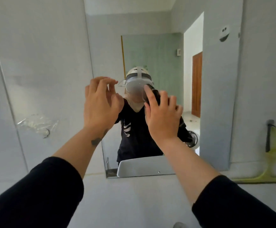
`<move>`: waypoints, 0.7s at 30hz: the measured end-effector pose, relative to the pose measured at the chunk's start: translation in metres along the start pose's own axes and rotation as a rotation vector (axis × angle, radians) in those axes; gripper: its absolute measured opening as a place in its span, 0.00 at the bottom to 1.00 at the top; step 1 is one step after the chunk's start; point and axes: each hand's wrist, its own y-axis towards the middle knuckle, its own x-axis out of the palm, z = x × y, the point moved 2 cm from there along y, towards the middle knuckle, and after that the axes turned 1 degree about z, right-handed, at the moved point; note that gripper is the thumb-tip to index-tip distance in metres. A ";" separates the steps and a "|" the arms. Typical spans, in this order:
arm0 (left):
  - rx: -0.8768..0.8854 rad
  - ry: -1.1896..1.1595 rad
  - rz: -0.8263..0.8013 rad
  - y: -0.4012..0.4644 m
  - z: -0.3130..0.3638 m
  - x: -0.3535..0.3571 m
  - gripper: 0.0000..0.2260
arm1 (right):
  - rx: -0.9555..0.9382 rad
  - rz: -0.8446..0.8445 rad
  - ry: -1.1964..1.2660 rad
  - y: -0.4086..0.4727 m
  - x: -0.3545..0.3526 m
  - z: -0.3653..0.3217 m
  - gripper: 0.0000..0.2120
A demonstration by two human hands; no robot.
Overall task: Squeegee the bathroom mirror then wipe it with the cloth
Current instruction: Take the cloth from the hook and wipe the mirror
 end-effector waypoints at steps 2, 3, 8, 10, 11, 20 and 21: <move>-0.034 -0.026 0.033 -0.011 -0.012 -0.007 0.16 | -0.101 -0.045 0.002 -0.002 0.006 -0.029 0.25; -0.053 -0.016 0.037 -0.018 -0.020 -0.010 0.16 | -0.141 -0.064 0.000 -0.004 0.009 -0.042 0.27; -0.136 0.111 -0.014 -0.056 -0.063 -0.020 0.22 | -0.406 -0.126 -0.048 -0.032 0.018 -0.080 0.31; -0.125 0.156 -0.039 -0.070 -0.073 -0.020 0.22 | -0.499 -0.129 -0.060 -0.046 0.020 -0.082 0.32; -0.112 0.168 -0.054 -0.076 -0.076 -0.020 0.22 | -0.538 -0.131 -0.058 -0.053 0.021 -0.082 0.33; -0.105 0.215 -0.188 -0.120 -0.070 0.007 0.28 | -0.433 -0.138 -0.134 -0.088 0.024 -0.019 0.28; -0.128 0.225 -0.208 -0.124 -0.069 0.011 0.29 | -0.385 -0.115 -0.131 -0.087 0.022 -0.007 0.27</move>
